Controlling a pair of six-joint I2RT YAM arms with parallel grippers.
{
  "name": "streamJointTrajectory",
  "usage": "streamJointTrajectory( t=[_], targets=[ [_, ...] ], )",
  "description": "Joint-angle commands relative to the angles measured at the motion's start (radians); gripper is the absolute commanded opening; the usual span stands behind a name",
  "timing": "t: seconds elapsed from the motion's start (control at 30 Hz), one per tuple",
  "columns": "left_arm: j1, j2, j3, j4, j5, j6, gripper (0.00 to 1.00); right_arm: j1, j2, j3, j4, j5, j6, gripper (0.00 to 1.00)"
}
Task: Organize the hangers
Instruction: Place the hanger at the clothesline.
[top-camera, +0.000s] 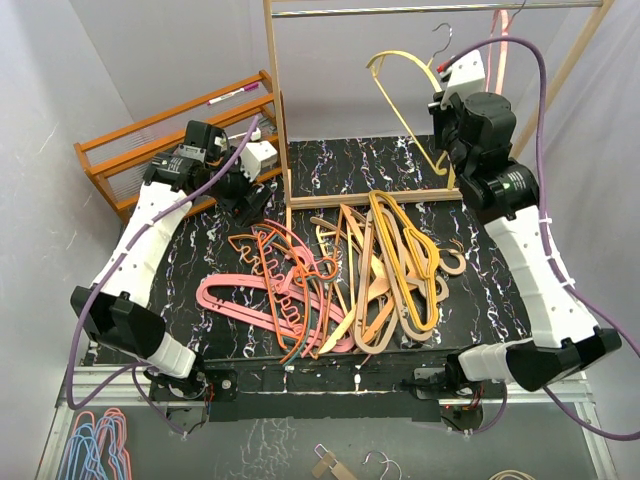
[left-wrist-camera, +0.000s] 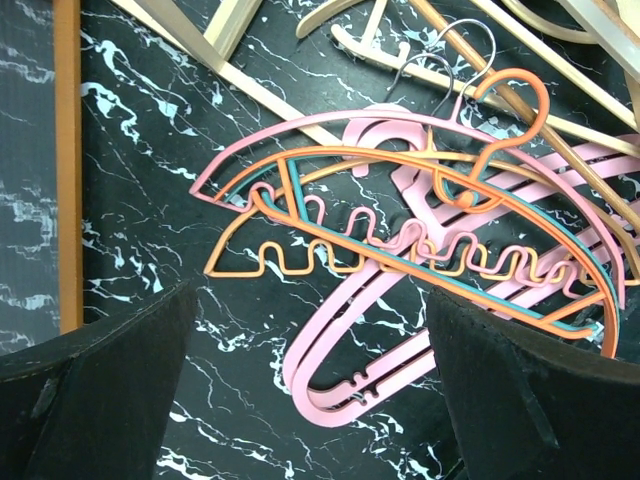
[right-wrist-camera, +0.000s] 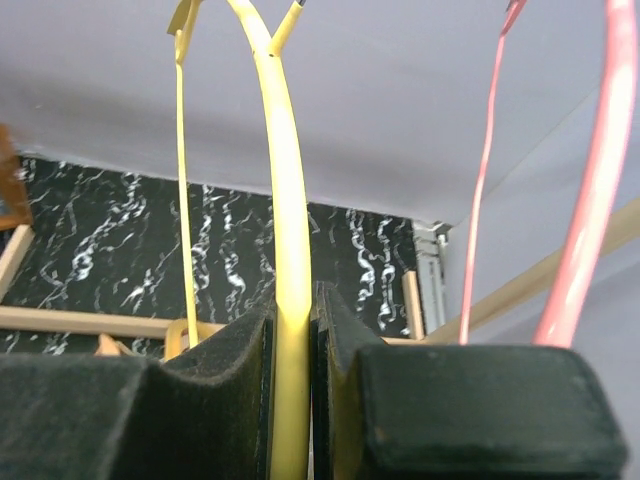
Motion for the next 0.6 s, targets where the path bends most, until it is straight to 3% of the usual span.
streamJointTrajectory(
  t=[0.0,0.37,0.57],
  targets=[
    [0.003,-0.031,-0.026,0.008,0.046,-0.015,0.97,0.002,-0.010,0.113,0.144,0.079,-0.084,0.08],
    [0.004,-0.031,-0.070,0.020,0.069,-0.014,0.97,0.004,-0.101,0.045,0.236,0.055,-0.132,0.08],
    [0.004,-0.030,-0.088,0.024,0.079,-0.018,0.97,0.002,-0.032,0.120,0.237,0.072,-0.158,0.08]
  ],
)
